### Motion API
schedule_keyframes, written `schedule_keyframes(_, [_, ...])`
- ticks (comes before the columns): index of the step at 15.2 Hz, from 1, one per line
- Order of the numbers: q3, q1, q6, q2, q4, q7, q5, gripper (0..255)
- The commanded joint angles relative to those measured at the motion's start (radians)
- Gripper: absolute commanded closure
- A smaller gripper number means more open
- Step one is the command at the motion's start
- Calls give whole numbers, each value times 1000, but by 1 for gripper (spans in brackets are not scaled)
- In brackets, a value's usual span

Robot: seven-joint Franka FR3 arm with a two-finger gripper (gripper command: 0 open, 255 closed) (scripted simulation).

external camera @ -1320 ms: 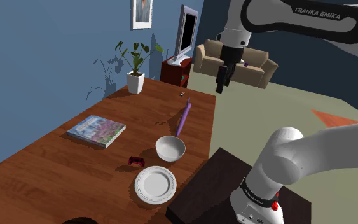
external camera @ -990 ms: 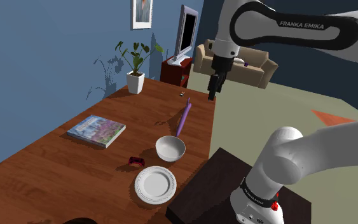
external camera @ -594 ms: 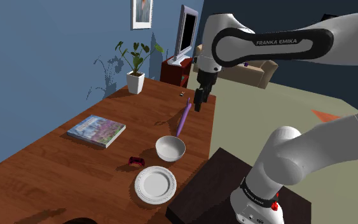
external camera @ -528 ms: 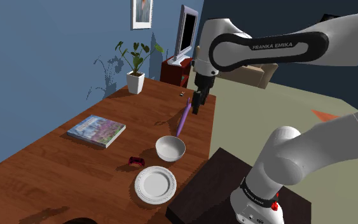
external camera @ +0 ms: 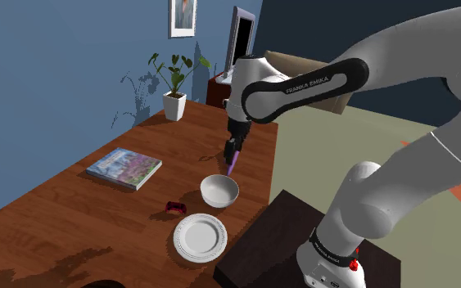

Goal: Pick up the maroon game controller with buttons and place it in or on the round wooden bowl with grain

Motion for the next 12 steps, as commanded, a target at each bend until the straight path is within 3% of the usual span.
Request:
schedule_keyframes(1, [12,9,84,72,-4,7,-2,0])
schedule_keyframes(12, [68,43,423,502,105,85,-87,0])
